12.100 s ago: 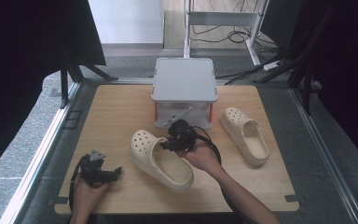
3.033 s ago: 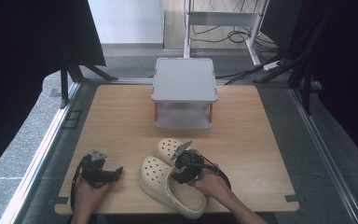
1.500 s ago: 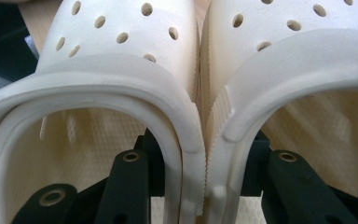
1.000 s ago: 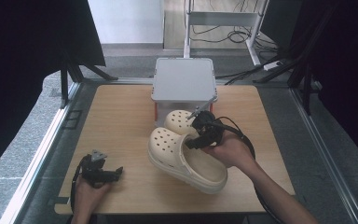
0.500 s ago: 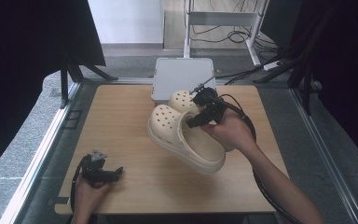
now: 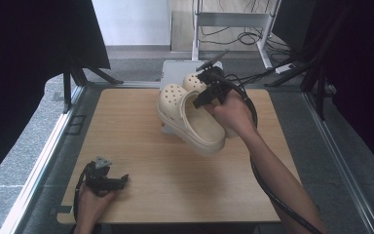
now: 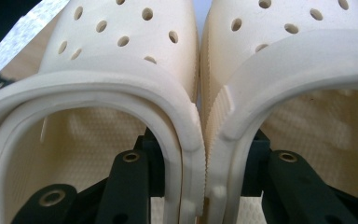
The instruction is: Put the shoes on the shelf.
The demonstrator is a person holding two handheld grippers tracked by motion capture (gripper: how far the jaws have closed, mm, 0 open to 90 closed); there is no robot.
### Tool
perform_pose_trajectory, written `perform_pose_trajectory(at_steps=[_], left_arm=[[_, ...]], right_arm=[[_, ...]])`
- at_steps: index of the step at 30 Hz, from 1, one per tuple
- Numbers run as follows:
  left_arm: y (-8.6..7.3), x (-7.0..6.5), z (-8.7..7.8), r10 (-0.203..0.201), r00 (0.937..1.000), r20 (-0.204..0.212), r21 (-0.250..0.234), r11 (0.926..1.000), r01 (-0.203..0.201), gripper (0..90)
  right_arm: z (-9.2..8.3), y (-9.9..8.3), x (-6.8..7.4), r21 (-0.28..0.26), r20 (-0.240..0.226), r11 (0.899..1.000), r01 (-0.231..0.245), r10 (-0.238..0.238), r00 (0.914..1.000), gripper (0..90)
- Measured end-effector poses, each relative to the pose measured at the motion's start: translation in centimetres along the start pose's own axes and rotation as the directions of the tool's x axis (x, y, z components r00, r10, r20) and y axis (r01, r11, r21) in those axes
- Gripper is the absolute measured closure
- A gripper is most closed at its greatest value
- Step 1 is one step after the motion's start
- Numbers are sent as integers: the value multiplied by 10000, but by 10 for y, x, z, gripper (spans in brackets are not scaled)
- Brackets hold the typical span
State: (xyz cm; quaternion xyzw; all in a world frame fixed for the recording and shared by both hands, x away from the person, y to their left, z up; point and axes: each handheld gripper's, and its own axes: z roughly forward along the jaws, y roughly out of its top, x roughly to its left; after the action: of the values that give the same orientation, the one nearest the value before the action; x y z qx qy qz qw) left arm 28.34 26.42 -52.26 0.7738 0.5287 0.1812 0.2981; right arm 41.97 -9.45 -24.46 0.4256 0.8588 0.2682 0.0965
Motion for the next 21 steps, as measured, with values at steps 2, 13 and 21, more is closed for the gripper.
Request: perform_pose_trajectory(at_steps=[2,13,21], left_arm=[[0,0,0,16,10000,1,4,10000,-16,0],[0,0,0,-7,10000,-17,-16,10000,7,0],[0,0,0,48,10000,1,5,10000,-48,0]], right_arm=[[3,10,-2,-84,229,9996,-282,284,9993,640],[22,44,-10,-479,886,9904,-1294,1332,9871,640],[33,63,-18,-753,1320,9769,-2001,2087,9690,640]])
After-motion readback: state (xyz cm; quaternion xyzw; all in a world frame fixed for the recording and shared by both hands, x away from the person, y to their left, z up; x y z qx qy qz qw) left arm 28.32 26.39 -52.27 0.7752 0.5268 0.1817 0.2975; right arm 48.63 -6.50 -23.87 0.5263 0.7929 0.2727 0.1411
